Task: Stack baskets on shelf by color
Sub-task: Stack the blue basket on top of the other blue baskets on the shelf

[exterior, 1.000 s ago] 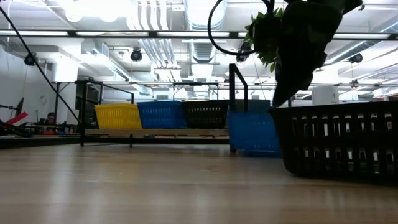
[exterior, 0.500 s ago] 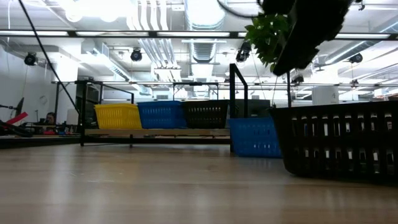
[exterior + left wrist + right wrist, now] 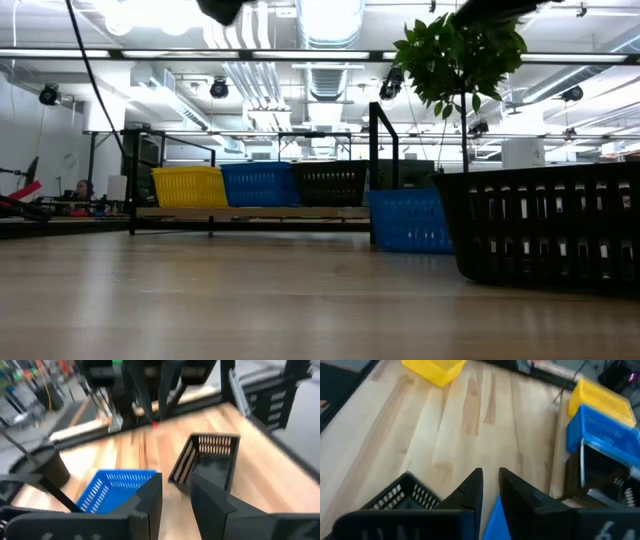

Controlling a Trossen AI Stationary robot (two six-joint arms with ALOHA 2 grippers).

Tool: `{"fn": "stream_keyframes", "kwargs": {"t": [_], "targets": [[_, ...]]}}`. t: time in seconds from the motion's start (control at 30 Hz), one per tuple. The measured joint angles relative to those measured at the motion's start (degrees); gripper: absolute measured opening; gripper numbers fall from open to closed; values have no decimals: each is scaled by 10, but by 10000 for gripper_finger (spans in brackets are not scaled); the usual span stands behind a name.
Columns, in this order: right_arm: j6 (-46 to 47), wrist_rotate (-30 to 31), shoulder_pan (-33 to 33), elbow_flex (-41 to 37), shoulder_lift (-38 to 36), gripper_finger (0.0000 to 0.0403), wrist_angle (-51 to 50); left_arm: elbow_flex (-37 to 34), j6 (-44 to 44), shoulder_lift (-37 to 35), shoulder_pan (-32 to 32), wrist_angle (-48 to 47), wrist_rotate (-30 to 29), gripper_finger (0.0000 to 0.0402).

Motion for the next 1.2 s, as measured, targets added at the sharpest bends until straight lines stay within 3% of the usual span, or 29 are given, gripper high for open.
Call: {"fn": "stream_keyframes", "kwargs": {"t": [0.13,0.43,0.73,0.93,1.2], "targets": [[-41,0,1,-22,-16,47,38,52,0,47,18,-48,29,82],[-133,-3,-1,-133,-67,48,229,150,0,138,55,-141,72,82],[-237,-88,-83,-275,-137,37,471,182,0,177,96,-138,100,82],[-236,-165,-168,-334,-190,38,498,187,-16,181,106,-124,100,82],[-227,-173,-188,-376,-284,38,495,187,-31,192,106,-87,101,82]]}}
